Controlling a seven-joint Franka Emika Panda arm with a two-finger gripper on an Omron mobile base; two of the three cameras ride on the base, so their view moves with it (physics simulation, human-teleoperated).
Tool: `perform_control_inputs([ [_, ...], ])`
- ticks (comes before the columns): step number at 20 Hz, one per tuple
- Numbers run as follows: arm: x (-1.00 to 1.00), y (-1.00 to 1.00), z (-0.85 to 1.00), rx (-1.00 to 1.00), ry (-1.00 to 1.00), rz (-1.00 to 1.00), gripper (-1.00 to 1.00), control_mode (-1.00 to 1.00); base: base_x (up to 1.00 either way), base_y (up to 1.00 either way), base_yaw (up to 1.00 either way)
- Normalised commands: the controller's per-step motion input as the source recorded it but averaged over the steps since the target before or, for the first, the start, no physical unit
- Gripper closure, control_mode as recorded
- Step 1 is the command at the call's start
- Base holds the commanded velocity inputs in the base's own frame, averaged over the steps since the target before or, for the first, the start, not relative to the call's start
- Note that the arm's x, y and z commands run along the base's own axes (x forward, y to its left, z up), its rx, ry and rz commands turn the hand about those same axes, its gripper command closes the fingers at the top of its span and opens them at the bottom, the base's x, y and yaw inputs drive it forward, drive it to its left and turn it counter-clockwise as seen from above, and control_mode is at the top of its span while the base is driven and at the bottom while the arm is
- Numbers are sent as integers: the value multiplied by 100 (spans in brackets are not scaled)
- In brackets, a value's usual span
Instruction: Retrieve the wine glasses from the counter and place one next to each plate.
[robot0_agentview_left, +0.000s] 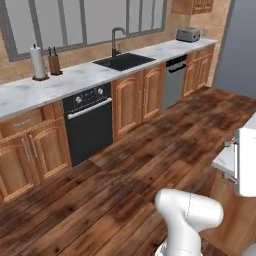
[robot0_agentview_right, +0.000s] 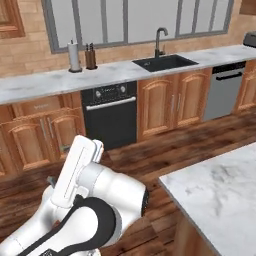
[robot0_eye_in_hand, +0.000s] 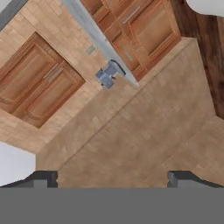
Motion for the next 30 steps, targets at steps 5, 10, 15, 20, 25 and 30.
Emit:
perform_control_inputs([
  [5,0,0,0,0,0,0,-100,100,66,-11,-56],
  [10,0,0,0,0,0,0,-100,100,100,28,-40],
  [15,0,0,0,0,0,0,-100,100,100,69,-42],
  [20,0,0,0,0,0,0,-100,100,100,65,-51],
  [25,0,0,0,0,0,0,-100,100,100,87,-55],
  [30,0,0,0,0,0,0,-100,100,100,78,-53],
])
